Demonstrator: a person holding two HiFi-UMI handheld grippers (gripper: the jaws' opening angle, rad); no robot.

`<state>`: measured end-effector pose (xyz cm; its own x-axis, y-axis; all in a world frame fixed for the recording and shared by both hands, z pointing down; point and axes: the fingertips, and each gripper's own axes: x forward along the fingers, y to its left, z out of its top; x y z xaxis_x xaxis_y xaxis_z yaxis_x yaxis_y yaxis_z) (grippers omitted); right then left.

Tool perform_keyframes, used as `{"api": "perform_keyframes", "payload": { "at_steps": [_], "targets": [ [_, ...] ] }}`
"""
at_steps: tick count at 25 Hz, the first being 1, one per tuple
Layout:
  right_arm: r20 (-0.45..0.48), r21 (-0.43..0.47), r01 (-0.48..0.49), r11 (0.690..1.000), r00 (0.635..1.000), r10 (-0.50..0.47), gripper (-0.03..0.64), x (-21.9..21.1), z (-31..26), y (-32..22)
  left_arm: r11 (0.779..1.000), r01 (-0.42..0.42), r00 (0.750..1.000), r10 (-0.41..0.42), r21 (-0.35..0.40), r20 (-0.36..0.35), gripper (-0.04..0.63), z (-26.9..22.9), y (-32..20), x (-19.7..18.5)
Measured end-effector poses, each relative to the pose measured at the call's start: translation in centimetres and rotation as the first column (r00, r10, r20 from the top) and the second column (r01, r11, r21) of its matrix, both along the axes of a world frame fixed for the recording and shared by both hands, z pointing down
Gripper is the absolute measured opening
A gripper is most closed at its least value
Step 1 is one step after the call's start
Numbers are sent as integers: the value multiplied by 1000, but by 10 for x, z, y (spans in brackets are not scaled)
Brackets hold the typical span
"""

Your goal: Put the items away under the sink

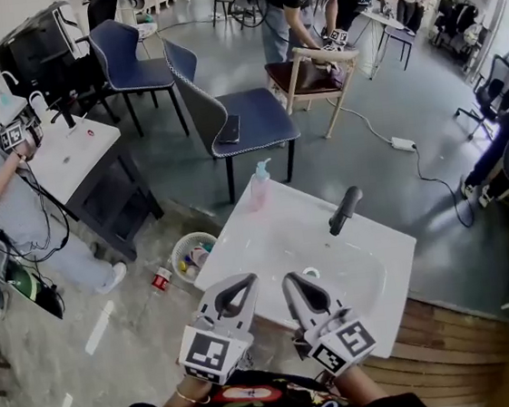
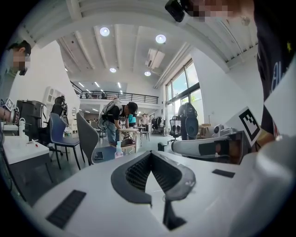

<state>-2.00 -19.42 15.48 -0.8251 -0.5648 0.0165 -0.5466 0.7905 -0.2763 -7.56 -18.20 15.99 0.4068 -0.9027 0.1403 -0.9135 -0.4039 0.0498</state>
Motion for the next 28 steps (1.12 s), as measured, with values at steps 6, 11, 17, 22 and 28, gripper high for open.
{"api": "perform_keyframes", "payload": {
  "at_steps": [6,11,17,22,28],
  "targets": [
    [-20,13,7,1000,1000,-7,9,-20,0,-18,1000,-7,1000,7,2,-7,6,0,-20,-16],
    [-33,9,-8,1000,999,8,31,-32,0,-32,1000,-18,1000,18,1,-19,6,-2,-33,-29],
    [-51,5,-33,999,998,33,58,-46,5,-48,999,-35,999,35,3,-22,6,1,-50,-44],
    [-73,10,-67,998,995,67,64,-54,9,-65,999,-48,999,48,-15,-24,6,6,-63,-54],
    [-102,-12,-109,994,989,107,77,-62,17,-89,997,-82,996,82,-14,-29,6,7,-81,-66]
  ]
}}
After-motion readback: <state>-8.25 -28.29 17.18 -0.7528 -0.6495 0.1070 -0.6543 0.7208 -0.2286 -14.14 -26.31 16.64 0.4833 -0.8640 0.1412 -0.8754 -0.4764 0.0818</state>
